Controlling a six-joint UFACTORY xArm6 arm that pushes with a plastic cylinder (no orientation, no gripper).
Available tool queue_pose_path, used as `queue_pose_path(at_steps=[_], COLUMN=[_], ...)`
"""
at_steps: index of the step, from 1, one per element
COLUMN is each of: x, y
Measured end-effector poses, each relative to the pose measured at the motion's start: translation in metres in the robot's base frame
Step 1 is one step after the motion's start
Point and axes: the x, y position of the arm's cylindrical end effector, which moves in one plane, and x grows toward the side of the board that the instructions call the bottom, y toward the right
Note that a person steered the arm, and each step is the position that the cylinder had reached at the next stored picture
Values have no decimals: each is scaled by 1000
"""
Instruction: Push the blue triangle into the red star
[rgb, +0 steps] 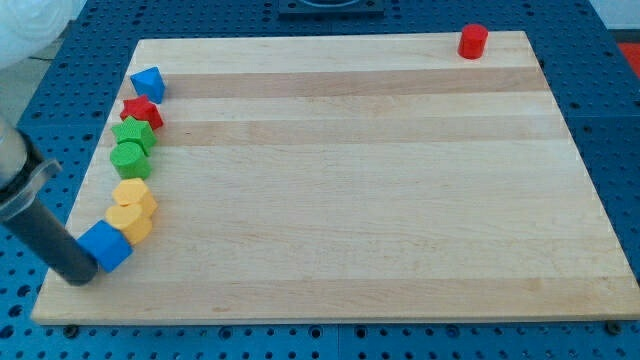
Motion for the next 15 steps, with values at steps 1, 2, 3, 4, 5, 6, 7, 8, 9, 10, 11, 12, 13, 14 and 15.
queue_pose_path(at_steps=[1, 2, 3, 4, 5, 6, 7, 8, 9, 10, 11, 12, 13, 14, 15], x=[-13, -13, -37, -85, -114, -93, -61, -99, -132, -132, -127, -81, -75, -115, -116], y=[31, 75, 78, 49, 44, 77, 24, -37, -13, 13, -42, 9, 38, 36, 40])
